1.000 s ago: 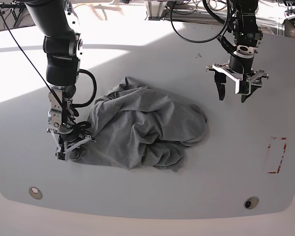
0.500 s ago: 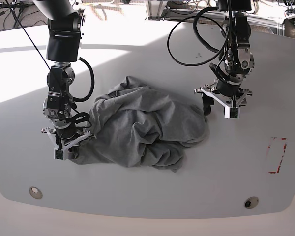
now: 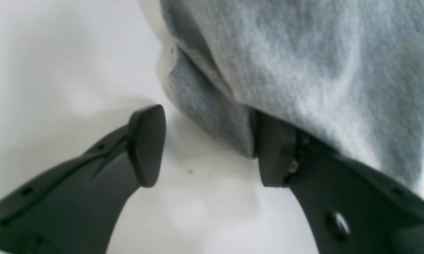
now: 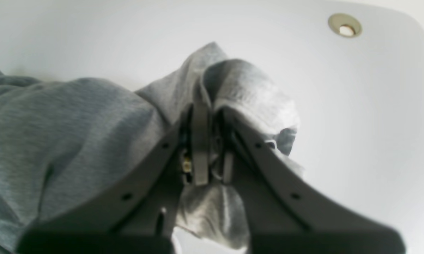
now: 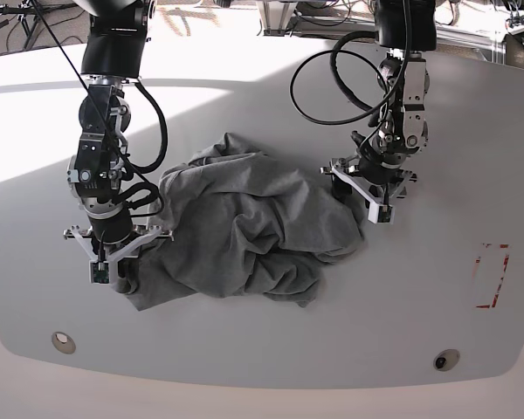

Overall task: Fold the T-shirt properly
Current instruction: 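Move the left gripper down onto the T-shirt's opposite edge and grasp, then lift the grey T-shirt high with both grippers, stretching it between them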

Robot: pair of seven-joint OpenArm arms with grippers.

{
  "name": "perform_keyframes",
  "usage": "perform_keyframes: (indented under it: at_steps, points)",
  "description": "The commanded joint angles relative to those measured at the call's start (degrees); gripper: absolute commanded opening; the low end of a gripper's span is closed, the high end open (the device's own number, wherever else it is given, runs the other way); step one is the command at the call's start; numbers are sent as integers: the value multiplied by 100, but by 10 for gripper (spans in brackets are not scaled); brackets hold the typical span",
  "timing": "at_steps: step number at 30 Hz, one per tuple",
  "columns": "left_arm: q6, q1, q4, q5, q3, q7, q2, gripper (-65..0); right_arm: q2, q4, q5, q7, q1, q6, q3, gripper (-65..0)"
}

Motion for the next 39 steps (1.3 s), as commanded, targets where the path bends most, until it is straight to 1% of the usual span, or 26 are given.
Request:
perform_keyframes:
  at_steps: [1,4,8,12,14,15,16,18,19,20,21,22,27,32,36,39]
  points:
    - [-21,-212,-165,-24,51,-131,58,-265,50,404,9,120,34,-4,8,-648]
    - [-21,-317,-393,-7,51,-263,199,-265,50,589,9,120,-45,-4,8,-648]
    - [-21,-379,-684,-7,192,-359,216,-265,50,686,18,120,-80,-4,8,-648]
    - [-21,-616,-1070,-15,421,-368,216,-272,50,730,18,120,-168,-4,8,-648]
    - [-21,-687,-1290,-24,517,-368,216,-300,50,800,18,120,-185,-4,8,-648]
    - [-21,-731,-1440,-24,588,-368,216,-347,50,844,18,120,-194,-4,8,-648]
    - [-21,-739,-1501,-24,605,-368,216,-369,42,853,18,120,-203,-4,8,-648]
    - [-21,-810,-1703,-24,667,-368,216,-492,42,888,18,120,-282,-4,8,-648]
    - [-21,-827,-1739,-24,667,-368,216,-521,42,906,18,120,-300,-4,8,-648]
    - [-21,-862,-1835,-24,676,-368,225,-614,42,967,18,120,-326,-4,8,-648]
    - [-21,-880,-1862,-24,676,-368,225,-642,42,993,18,120,-335,-4,8,-648]
    - [-21,-889,-1914,-24,649,-359,225,-650,42,1055,18,120,-352,-4,8,-648]
    - [-21,-819,-1826,-24,623,-359,225,-650,42,1187,18,120,-414,5,8,-648]
    - [-21,-704,-1492,-24,605,-350,181,-650,68,1196,18,120,-388,5,43,-648]
    - [-21,-414,-640,-24,438,-324,-109,-650,86,1178,18,120,-265,5,210,-648]
    - [-21,-309,-156,-24,368,-139,-179,-650,94,1160,18,120,-62,5,272,-648]
